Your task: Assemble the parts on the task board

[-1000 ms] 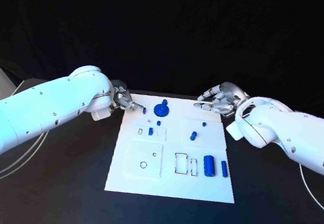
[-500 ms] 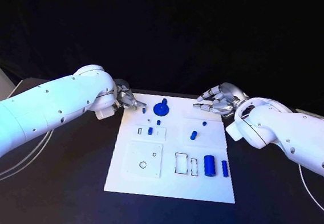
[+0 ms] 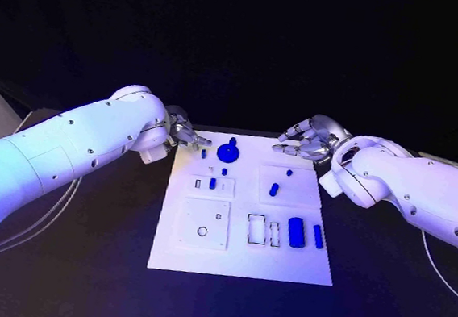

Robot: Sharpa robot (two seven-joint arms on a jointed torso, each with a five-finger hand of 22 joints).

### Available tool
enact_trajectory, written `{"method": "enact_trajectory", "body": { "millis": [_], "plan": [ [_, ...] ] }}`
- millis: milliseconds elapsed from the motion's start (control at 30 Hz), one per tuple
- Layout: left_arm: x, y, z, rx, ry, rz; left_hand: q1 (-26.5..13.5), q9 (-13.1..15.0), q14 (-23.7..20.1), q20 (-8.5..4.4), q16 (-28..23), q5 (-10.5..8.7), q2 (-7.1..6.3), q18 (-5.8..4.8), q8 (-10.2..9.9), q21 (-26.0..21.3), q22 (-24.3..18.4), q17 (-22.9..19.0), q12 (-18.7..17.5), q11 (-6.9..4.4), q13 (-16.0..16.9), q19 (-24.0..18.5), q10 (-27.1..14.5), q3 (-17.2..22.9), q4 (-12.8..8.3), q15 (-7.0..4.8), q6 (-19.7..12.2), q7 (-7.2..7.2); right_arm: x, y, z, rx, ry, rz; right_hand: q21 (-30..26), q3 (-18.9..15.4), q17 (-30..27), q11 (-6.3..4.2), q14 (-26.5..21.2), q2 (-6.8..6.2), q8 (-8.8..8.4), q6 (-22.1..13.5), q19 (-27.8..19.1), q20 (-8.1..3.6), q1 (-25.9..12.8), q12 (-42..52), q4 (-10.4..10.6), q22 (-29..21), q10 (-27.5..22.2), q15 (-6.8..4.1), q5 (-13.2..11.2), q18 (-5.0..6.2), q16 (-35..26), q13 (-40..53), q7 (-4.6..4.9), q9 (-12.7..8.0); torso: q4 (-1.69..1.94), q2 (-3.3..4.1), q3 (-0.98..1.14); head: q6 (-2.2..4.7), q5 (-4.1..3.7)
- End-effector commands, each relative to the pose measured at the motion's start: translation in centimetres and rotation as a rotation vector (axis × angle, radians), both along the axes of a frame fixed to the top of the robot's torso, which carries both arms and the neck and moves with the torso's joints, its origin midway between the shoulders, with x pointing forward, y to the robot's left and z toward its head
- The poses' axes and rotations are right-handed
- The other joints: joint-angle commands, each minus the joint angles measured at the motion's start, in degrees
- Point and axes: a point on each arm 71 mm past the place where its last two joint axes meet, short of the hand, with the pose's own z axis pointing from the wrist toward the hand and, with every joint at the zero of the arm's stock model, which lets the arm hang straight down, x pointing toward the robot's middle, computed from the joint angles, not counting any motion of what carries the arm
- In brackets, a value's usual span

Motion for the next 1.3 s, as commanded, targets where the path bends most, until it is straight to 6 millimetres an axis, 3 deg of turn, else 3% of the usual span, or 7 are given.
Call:
{"method": "enact_trajectory", "body": {
  "millis": [33, 533, 967, 1300],
  "plan": [
    [0.2, -0.2, 0.2, -0.02, -0.005, -0.002, 0.9, -0.3, 5.4, 0.52, -0.2, -0.17, -0.12, 0.51, -0.3, -0.3, 0.0, 13.2, 0.0, 0.12, -0.2, 0.0, -0.5, 0.5, -0.2, 0.44, 0.5, 0.15, 0.0, 0.2, 0.0, -0.006, -0.007, 0.014, 0.3, 0.1, 11.0, 0.26, 4.9, -0.03, 0.21, -0.4, 6.0, 0.07, -0.5, -0.2, 0.3, 15.1, 4.9, 0.11, 0.4, -0.39, -0.4, 14.1, -0.01, 0.1, -0.04, 0.04, 0.02, 0.07, -0.03],
    [0.5, -0.4, -0.3, -0.015, 0.014, 0.005, 2.5, -1.1, 5.4, 0.58, -0.1, -0.17, -0.12, 0.5, -0.8, -0.3, 0.1, 13.3, -0.2, 0.17, -0.6, 0.1, -0.8, 1.5, -0.2, 0.5, 0.7, 0.21, -0.1, 0.4, 0.2, 0.001, -0.022, 0.018, 0.3, 0.1, 11.0, 0.26, 4.9, -0.03, 0.21, -0.4, 6.0, 0.07, -0.5, -0.2, 0.3, 15.1, 4.9, 0.11, 0.4, -0.39, -0.4, 14.1, -0.01, 0.1, -0.34, 0.66, 0.06, 0.39, 0.12],
    [0.4, -0.6, -0.8, -0.002, 0.033, -0.005, 2.7, -1.2, 5.4, 0.59, -0.1, -0.18, -0.21, 0.48, -0.7, -0.2, 0.2, 13.4, -0.2, 0.13, -0.7, 0.1, -0.8, 1.6, -0.2, 0.49, 1.0, 0.15, -0.1, 0.5, 0.4, 0.003, -0.025, 0.021, 0.3, 0.1, 11.0, 0.26, 4.9, -0.03, 0.21, -0.4, 6.0, 0.07, -0.5, -0.2, 0.3, 15.1, 4.9, 0.11, 0.4, -0.39, -0.4, 14.1, -0.01, 0.1, -0.34, 0.7, 0.06, 0.27, -0.03],
    [0.4, -0.6, -1.1, 0.005, 0.04, -0.007, 5.1, -1.5, 5.5, 0.35, 0.0, -0.16, -0.13, 0.48, -0.2, -0.2, 0.3, 13.4, 0.0, -0.28, -0.7, 0.1, -0.7, 3.8, -0.3, 0.16, 1.9, -0.33, -0.1, 0.5, 0.4, 0.002, -0.025, 0.021, 0.2, 0.2, 11.0, 0.26, 4.9, -0.04, 0.27, -0.4, 6.0, 0.06, -0.5, -0.2, 0.3, 15.1, 4.9, 0.1, 0.5, -0.38, -0.4, 14.1, -0.01, 0.1, -0.29, 0.65, 0.07, 0.04, -0.09]
  ]
}}
